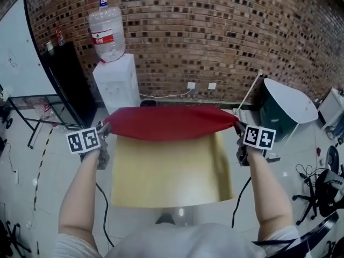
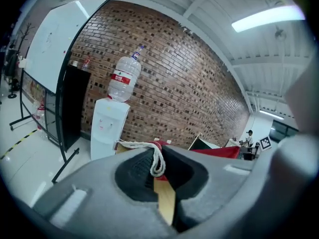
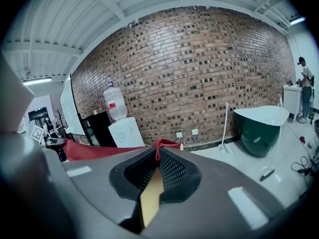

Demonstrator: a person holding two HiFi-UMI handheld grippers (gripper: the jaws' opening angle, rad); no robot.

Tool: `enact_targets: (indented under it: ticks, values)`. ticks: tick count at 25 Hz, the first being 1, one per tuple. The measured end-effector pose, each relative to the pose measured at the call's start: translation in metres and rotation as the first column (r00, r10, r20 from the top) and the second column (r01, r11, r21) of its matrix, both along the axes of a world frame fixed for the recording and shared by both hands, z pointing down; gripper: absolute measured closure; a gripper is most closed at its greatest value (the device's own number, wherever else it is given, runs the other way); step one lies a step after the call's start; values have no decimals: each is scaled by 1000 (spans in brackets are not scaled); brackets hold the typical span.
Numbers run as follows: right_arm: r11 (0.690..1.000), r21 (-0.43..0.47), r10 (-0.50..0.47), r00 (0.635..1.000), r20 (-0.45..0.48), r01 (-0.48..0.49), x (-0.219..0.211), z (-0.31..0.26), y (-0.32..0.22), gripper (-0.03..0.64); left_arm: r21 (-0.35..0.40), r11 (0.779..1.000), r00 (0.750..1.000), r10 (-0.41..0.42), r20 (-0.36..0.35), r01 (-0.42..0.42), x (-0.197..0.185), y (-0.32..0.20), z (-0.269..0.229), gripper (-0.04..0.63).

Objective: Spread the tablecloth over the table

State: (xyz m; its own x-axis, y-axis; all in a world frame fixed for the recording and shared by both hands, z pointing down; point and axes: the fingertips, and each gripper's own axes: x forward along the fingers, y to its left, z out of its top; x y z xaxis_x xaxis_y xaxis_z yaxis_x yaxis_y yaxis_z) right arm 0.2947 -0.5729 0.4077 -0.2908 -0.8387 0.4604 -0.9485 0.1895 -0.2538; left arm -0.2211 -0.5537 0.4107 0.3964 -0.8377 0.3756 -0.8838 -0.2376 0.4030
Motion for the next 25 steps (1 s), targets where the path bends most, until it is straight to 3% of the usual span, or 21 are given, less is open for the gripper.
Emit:
enact_targets:
  ticks: [9, 25]
  values:
    - [994, -113, 7, 1000, -25, -10, 9, 63, 79, 609, -93, 995, 1000, -18, 1, 18, 12, 83, 59, 581]
    - [982, -188, 7, 1000, -10, -9, 29, 122, 207, 609, -199, 979, 999, -42, 1, 41, 21, 207, 128, 581]
